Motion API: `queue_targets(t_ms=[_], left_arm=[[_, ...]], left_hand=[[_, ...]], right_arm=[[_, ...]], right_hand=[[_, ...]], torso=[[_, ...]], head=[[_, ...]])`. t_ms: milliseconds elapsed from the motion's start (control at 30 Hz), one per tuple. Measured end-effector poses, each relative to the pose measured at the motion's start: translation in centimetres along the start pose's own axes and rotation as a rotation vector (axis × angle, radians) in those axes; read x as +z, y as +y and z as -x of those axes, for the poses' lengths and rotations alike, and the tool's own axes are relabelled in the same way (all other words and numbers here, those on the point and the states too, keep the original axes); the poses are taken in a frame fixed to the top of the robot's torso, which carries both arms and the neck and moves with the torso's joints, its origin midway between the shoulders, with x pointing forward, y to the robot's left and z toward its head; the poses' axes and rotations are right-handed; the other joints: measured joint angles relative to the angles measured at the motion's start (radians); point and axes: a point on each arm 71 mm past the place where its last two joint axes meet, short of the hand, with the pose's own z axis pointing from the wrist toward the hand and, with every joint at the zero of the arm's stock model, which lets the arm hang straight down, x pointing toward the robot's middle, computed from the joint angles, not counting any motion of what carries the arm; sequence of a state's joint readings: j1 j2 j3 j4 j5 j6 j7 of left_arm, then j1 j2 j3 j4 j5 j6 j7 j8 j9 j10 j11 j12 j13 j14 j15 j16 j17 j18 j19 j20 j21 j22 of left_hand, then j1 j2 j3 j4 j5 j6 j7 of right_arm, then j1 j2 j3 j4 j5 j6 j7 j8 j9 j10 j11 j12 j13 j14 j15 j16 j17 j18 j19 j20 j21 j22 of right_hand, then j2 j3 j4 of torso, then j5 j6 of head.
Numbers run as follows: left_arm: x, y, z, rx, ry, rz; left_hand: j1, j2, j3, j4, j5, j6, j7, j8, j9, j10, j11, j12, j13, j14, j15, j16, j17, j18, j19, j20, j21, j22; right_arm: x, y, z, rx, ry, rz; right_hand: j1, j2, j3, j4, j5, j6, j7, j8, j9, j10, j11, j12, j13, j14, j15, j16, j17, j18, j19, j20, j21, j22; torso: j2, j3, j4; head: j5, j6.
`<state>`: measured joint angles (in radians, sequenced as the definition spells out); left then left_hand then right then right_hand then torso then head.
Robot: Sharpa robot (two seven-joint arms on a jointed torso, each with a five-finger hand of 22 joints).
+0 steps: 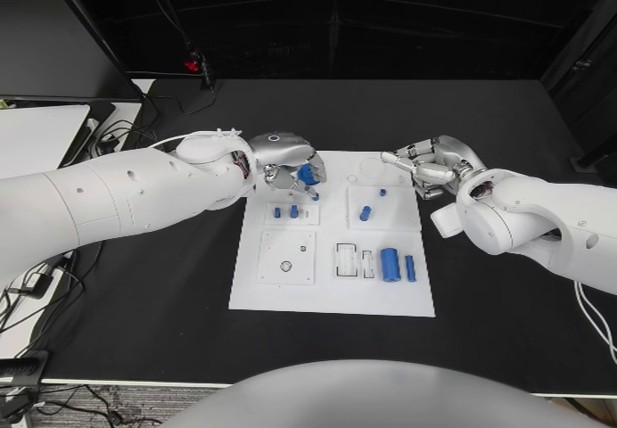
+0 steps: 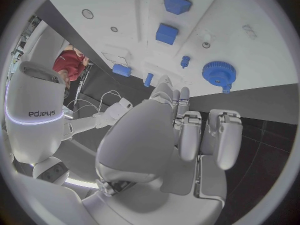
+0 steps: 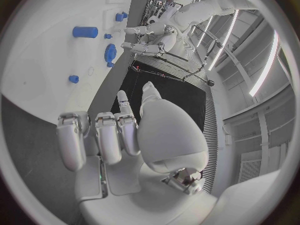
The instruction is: Assemble the parts on the task board
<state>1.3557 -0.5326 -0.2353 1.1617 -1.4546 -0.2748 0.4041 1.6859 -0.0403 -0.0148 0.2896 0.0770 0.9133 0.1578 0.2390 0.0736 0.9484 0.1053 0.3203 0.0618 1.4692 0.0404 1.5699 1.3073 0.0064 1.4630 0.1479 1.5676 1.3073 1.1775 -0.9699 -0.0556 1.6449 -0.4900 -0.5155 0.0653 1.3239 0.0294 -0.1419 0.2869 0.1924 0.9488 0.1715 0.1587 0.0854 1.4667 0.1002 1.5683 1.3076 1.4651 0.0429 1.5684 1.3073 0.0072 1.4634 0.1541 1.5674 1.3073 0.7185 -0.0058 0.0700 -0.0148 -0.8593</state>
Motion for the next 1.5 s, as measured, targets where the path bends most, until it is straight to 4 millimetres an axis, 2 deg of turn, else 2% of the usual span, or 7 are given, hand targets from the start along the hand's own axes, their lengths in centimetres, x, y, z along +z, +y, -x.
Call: queue_targets(t_ms=[200,433,733,933,1500], left_arm=[[0.3,0.0,0.0,0.022,-0.001,0.004],[0.6,0.1,0.0,0.036,0.003,0.016],[0.7,0.3,-0.2,0.062,0.036,0.02],[1.0,0.1,-0.5,0.072,0.053,0.013],[1.3,0.3,-1.3,0.076,0.076,0.019]], left_hand=[[0.045,0.013,0.04,-0.001,0.0,0.007,0.0,-0.016,-0.003,0.0,0.0,-0.019,0.0,0.0,0.0,0.0,0.0,0.0,0.0,0.0,0.0,0.001],[0.055,0.008,0.051,0.0,0.0,0.014,0.0,-0.02,-0.003,0.004,0.004,-0.025,0.0,0.0,0.0,0.0,0.0,0.0,0.0,0.0,0.0,0.001],[0.041,-0.013,0.051,0.0,-0.006,0.018,0.004,-0.033,-0.004,0.004,0.004,-0.04,0.0,0.0,0.0,0.0,0.0,0.0,0.0,0.0,0.0,0.001],[0.035,-0.018,0.051,0.0,-0.015,0.022,0.0,-0.038,-0.004,0.004,0.004,-0.043,0.0,0.0,0.0,0.0,0.0,0.0,0.0,0.0,0.0,0.001],[0.046,-0.029,0.055,-0.004,-0.019,0.026,-0.004,-0.043,-0.004,0.004,-0.004,-0.052,0.0,0.0,0.0,0.0,0.0,0.0,0.003,-0.003,0.0,0.001]], right_arm=[[0.0,0.0,0.0,0.0,0.0,0.0],[0.0,0.0,-0.1,0.001,0.002,0.001],[0.0,0.0,0.0,0.0,0.0,0.003],[0.0,0.1,0.0,0.0,-0.002,0.006],[0.0,0.2,-0.1,0.0,-0.006,0.025]], right_hand=[[0.0,0.0,0.0,0.0,0.0,0.0,0.0,0.0,0.0,0.0,0.0,0.0,0.0,0.0,0.0,0.0,0.0,0.0,0.0,0.0,0.0,0.0],[0.0,0.0,0.0,0.0,0.0,0.0,0.0,0.0,0.0,0.0,0.0,0.0,0.0,0.0,0.0,0.0,0.0,0.0,0.0,0.0,0.0,0.0],[0.0,0.0,0.0,0.0,0.0,0.0,0.0,0.0,0.0,0.0,0.0,0.0,0.0,0.0,0.0,0.0,0.0,0.0,0.0,0.0,0.0,0.0],[0.0,0.0,0.0,0.0,0.0,0.0,0.0,0.0,0.0,0.0,0.0,0.0,0.0,0.0,0.0,0.0,0.0,0.0,0.0,0.0,0.0,0.0],[0.0,0.0,-0.003,0.003,0.0,0.0,0.0,0.0,0.0,0.0,0.0,0.0,0.0,0.0,0.0,0.0,0.0,0.0,0.0,0.0,0.0,0.0]], torso=[[0.0,0.0005,0.0001],[0.0,0.0009,0.0012],[0.0,0.0005,0.0004],[0.0,0.0,0.0004],[-0.001,-0.0003,0.0002]], head=[[0.0,0.006],[-0.002,0.008],[0.001,0.018],[0.002,0.023],[0.009,0.025]])
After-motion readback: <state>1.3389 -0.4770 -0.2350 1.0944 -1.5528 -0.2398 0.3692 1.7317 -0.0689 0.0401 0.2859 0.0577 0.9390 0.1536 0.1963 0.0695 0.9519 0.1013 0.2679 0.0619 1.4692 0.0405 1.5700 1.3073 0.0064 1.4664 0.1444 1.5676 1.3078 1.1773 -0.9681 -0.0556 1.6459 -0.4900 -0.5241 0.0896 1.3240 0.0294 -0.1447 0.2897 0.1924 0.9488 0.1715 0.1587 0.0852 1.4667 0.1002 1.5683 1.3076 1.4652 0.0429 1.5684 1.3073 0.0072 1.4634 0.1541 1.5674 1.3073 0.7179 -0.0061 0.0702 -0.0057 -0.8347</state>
